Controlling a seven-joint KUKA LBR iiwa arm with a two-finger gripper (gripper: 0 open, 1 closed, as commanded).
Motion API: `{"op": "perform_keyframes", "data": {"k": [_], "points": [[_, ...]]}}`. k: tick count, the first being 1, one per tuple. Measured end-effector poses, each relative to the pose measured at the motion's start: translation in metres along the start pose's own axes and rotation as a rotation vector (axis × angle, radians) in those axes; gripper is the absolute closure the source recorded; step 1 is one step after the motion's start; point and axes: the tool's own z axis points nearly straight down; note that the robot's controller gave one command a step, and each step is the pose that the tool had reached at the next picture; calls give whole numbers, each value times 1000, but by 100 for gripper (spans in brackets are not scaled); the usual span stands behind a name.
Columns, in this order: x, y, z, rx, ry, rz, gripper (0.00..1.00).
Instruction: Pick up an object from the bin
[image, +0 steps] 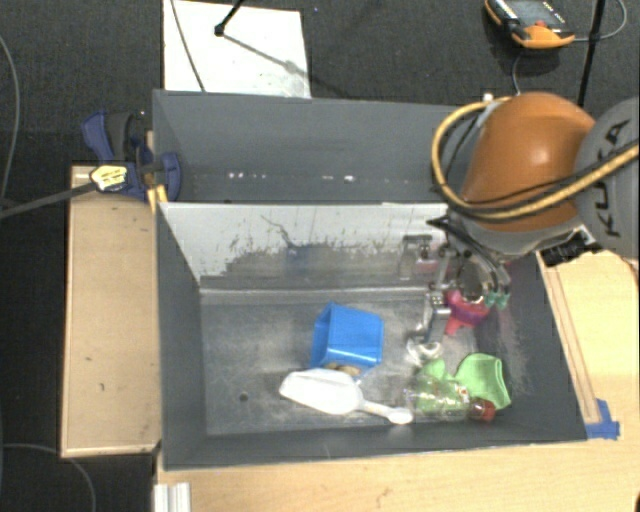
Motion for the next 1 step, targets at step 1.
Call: {"op": "perform_keyframes", "data": {"k": [1], "points": [[-1,0,-5,0,-9,0,0]]}}
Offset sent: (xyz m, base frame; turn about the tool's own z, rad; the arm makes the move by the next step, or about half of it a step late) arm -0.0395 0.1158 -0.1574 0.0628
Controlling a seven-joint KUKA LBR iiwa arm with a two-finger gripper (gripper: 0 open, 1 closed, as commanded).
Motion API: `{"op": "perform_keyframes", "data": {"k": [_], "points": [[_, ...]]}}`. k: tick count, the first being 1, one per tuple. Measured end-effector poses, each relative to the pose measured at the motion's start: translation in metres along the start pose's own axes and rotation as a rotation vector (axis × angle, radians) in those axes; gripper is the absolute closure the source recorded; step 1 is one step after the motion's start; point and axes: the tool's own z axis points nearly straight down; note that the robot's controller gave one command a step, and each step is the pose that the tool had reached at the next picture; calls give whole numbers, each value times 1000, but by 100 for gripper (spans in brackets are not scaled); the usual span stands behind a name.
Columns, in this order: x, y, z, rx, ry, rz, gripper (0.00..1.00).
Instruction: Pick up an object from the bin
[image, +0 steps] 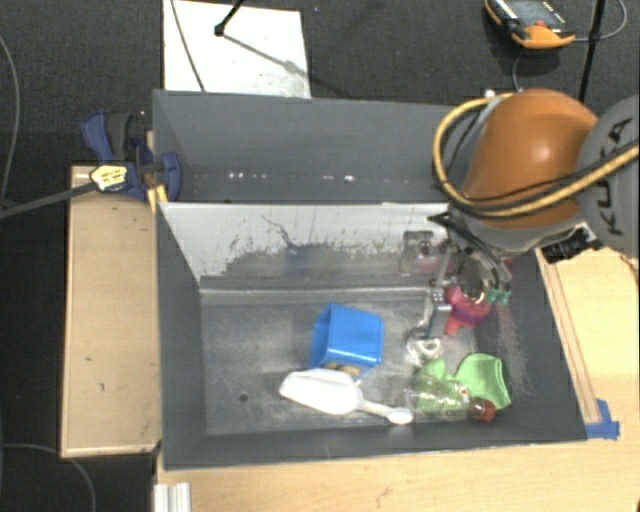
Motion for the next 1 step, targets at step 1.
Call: {"op": "perform_keyframes", "data": {"k": [1], "points": [[18,55,76,-1,-3,36,0]]}}
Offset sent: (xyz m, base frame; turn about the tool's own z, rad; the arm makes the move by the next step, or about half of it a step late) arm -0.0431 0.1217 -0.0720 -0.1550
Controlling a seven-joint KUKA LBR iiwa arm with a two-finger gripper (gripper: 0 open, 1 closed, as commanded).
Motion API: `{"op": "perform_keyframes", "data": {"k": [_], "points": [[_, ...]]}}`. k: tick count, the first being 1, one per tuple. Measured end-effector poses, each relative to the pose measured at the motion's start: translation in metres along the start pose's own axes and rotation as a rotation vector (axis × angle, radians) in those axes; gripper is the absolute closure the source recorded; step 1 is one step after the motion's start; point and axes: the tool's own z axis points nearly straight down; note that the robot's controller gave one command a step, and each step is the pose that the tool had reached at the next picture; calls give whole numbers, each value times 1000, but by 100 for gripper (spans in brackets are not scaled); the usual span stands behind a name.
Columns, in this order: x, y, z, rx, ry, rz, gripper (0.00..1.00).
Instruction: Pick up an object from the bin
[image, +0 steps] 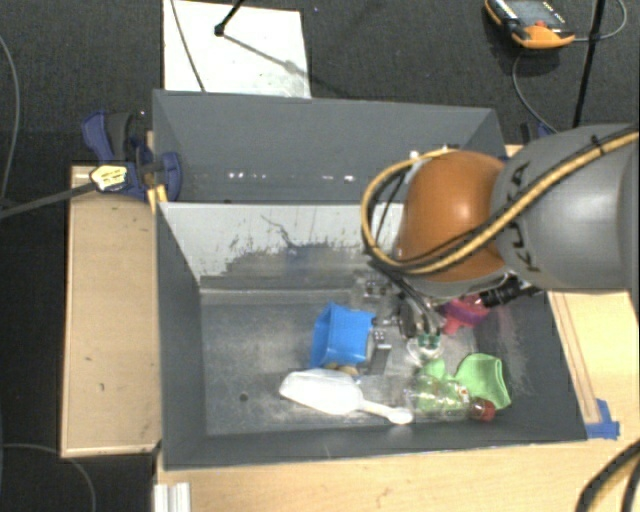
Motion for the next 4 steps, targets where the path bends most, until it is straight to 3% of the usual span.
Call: {"op": "perform_keyframes", "data": {"k": [1,2,3,4], "points": [[22,57,2,1,6,-180,0],[6,50,4,-1,2,-16,0],[-9,46,42,0,-4,-112,0],[-23,40,76,-2,23,-205,100]]}}
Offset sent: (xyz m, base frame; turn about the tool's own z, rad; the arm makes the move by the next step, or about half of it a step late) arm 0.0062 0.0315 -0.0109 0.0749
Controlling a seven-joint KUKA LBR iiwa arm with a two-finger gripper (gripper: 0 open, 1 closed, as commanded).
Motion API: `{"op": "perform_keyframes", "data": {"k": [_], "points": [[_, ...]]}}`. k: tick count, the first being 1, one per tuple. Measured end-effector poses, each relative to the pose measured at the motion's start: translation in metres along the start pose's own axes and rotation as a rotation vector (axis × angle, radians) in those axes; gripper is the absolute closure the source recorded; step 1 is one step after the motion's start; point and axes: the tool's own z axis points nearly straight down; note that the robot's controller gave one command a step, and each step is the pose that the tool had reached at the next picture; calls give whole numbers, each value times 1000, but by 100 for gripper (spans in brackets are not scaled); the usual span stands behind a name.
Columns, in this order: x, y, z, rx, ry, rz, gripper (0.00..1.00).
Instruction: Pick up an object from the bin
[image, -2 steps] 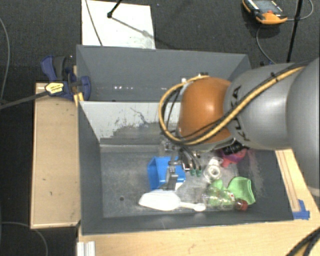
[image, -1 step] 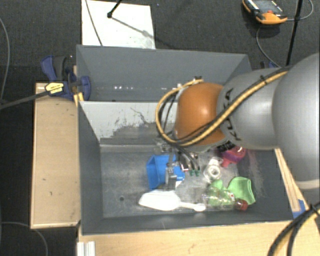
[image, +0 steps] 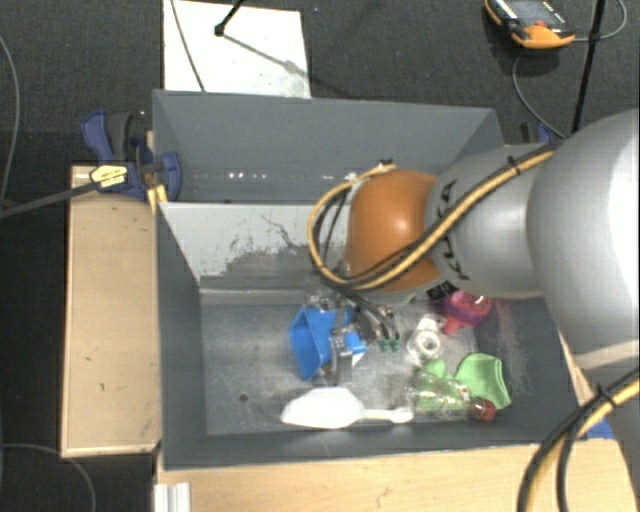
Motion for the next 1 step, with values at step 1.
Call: {"op": "perform_keyframes", "data": {"k": [1], "points": [[0,0,0,0,0,0,100]]}}
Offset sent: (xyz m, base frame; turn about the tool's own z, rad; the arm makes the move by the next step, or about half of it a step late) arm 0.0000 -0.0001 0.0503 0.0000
